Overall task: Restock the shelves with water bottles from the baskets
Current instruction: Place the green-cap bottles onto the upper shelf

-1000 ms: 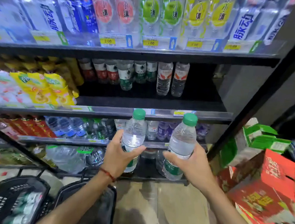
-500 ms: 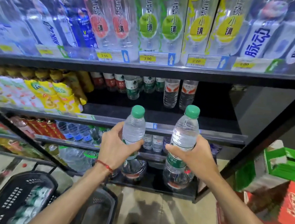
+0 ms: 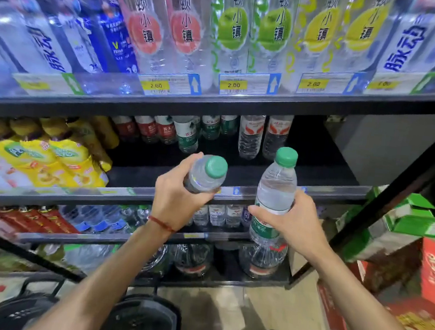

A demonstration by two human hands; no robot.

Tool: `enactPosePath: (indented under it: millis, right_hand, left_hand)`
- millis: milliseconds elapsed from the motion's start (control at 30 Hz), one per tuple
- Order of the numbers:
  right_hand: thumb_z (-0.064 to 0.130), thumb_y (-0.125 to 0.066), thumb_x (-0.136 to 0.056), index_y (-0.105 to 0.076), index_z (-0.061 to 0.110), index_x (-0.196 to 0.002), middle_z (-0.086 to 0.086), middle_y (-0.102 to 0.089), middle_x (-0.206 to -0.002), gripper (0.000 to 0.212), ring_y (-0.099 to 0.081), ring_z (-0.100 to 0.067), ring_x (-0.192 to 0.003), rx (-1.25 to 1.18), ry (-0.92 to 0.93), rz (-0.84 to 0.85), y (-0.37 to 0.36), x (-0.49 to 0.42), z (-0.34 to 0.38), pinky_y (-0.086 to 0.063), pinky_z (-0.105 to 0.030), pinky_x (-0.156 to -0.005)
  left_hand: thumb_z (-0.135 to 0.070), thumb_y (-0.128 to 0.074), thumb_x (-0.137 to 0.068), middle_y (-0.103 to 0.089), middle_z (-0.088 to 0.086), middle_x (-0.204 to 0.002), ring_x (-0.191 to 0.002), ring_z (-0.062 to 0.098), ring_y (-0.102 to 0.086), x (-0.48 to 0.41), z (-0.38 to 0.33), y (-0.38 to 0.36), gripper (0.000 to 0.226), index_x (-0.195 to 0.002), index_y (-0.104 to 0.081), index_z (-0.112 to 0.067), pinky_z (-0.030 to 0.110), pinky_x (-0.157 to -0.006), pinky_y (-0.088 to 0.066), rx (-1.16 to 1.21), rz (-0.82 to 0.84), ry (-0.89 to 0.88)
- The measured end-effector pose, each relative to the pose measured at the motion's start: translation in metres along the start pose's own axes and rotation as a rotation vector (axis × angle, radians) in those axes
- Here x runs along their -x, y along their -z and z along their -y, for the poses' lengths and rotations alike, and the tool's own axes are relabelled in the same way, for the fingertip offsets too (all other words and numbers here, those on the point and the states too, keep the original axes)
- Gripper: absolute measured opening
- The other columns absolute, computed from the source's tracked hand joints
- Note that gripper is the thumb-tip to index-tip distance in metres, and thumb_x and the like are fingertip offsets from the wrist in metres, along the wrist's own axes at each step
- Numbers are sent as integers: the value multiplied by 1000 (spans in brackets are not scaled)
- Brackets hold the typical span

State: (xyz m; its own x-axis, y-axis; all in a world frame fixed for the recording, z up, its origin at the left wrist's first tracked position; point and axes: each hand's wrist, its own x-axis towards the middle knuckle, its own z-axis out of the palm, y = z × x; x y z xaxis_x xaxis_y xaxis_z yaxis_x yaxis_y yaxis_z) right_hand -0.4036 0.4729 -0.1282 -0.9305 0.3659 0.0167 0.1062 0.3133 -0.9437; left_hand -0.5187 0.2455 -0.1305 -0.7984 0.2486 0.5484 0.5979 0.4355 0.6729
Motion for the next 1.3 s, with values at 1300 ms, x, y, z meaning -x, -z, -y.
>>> enactPosePath:
  millis: [1300]
  right_hand:
    - [25, -99, -68, -72, 25, -100, 6, -78, -91, 42, -72, -7, -81, -27, 208, -98, -36, -38, -51, -55, -21, -72]
  left_hand:
    - [-29, -93, -72, -74, 13, -117, -106, 30, -69, -146, 103, -123, 69, -126, -58, -5, 13, -75, -37, 133, -279, 289]
